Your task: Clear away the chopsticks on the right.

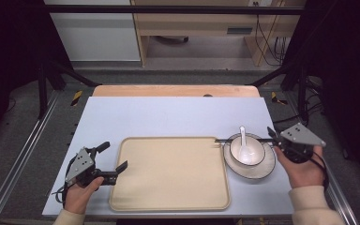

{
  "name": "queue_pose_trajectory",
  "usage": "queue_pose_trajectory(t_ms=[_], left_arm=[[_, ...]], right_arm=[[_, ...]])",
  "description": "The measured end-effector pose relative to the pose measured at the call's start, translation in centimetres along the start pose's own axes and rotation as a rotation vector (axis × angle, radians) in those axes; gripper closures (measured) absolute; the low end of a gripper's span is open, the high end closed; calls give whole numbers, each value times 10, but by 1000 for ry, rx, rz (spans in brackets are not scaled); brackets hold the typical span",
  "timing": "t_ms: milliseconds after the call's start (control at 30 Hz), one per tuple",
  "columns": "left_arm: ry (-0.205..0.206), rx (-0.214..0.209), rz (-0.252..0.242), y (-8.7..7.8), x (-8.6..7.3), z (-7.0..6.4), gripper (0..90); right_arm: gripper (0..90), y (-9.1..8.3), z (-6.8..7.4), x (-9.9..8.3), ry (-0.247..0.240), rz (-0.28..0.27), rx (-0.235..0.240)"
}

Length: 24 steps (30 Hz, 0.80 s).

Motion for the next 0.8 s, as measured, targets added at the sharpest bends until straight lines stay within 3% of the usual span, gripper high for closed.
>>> queue_pose_trajectory(t_ms=[33, 67, 100, 167, 233, 267, 333, 533, 700, 800], left_arm=[[0, 0, 0, 0, 0, 0, 28], [-1, 3, 2, 0, 0, 1, 28], [0, 6, -2, 0, 0, 1, 30], [9, 4, 8, 0, -1, 0, 33], [19, 2, 13, -1, -2, -1, 34], [19, 2, 13, -1, -2, -1, 34], [21, 2, 17, -2, -2, -1, 34], [16, 5, 24, -1, -4, 1, 38], [26, 1, 30, 0, -5, -1, 41], [30, -3, 35, -1, -5, -2, 42]], right_arm=[[776, 0, 0, 0, 0, 0, 0], [809, 6, -9, -6, 5, 27, -5], [866, 20, -22, -22, 42, 68, 0], [896, 31, -28, -36, 47, 101, 6], [900, 43, -31, -52, 86, 145, 16], [900, 43, -31, -52, 86, 145, 16], [900, 62, -34, -76, 120, 222, 45], [900, 87, -40, -97, 139, 308, 42], [897, 110, -32, -110, 97, 416, 83], [897, 113, -31, -113, 94, 438, 87]])
Point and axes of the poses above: each handheld gripper's, and its own axes: y roughly forward along the jaws, x roughly out of its top, z roughly to its left, the point moved 8 cm from there along y, roughly forward along the jaws, and after that the axes turned 6 degrees about -z, right-handed, at the moved point
